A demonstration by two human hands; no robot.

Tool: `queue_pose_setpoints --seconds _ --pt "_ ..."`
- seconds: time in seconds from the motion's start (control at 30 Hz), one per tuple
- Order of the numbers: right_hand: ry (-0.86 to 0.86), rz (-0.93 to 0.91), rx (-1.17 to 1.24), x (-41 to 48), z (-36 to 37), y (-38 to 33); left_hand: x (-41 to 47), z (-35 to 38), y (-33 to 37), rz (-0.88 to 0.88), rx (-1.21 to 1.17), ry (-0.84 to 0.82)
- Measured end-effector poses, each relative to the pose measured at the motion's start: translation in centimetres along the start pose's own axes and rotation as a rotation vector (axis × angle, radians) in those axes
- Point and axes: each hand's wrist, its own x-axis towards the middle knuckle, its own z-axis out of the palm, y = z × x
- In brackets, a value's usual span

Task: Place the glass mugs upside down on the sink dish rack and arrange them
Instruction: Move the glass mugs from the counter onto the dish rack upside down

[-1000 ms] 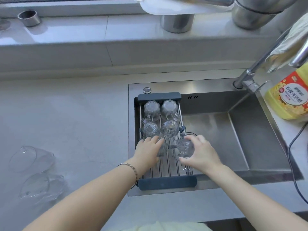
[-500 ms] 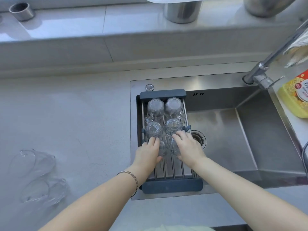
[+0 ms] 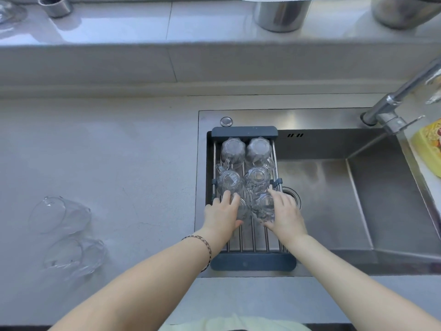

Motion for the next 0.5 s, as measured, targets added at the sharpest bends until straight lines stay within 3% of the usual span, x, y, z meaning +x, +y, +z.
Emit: queue_pose_setpoints --seconds 0.2,0.33,0.43,0.5 --pt "-0.084 -0.096 0.057 -1.7 -2.5 -3.1 -4.3 -3.2 -4.2 -0.003 -0.169 0.118" --pt "-0.298 -0.281 0.072 -2.1 -3.0 -9.4 -9.7 -4.8 -11.5 -0.234 -0.246 0.226" --pt "-0.384 -0.389 0.127 -2.5 -1.8 -15.2 -12.9 -5.4 -17.6 -0.449 -0.289 0.341" --pt "-0.423 -0.456 0.165 -2.8 -0.2 -19.6 -14.8 -5.7 -21.4 -0.609 -0.308 0.333"
